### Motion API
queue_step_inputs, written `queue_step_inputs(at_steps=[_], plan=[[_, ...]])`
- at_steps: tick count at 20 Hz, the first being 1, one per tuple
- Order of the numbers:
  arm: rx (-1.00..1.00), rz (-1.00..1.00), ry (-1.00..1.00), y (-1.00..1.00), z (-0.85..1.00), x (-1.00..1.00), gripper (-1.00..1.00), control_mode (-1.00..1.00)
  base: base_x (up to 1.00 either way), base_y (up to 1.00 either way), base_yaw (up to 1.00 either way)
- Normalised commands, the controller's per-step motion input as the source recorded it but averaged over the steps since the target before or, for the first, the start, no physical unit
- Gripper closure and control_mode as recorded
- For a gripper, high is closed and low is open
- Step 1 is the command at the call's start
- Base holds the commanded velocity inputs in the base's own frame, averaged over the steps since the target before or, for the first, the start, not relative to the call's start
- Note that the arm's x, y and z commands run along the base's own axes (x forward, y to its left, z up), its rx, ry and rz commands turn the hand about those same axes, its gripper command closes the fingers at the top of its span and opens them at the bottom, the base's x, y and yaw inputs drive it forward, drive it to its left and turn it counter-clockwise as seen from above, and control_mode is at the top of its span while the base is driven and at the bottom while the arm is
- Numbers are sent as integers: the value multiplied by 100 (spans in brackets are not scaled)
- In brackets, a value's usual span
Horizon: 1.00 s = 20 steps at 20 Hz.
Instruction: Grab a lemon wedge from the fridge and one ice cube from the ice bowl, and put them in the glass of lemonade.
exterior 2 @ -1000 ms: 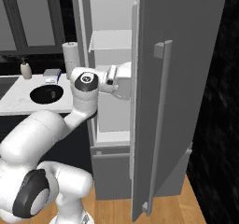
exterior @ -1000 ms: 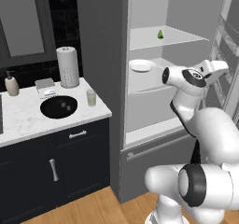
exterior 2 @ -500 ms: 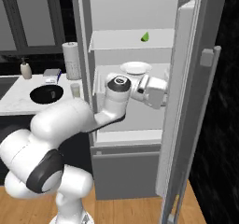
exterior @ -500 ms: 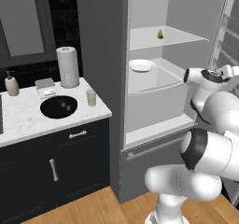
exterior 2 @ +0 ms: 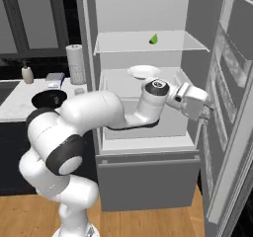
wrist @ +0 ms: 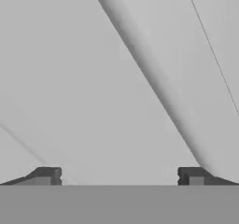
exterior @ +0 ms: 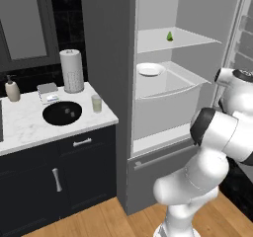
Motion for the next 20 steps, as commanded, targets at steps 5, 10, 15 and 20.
queue_step_inputs(at_steps=[5, 10, 15, 20], plan=[[1, 1, -14, 48, 78, -58, -100, -100, 0, 0, 0], [1, 10, -24, 67, 95, -80, -100, -100, 0, 0, 0], [9, 10, -29, 79, 99, -71, -100, -100, 0, 0, 0], [20, 9, -33, 99, 79, -67, -100, -100, 0, 0, 0]])
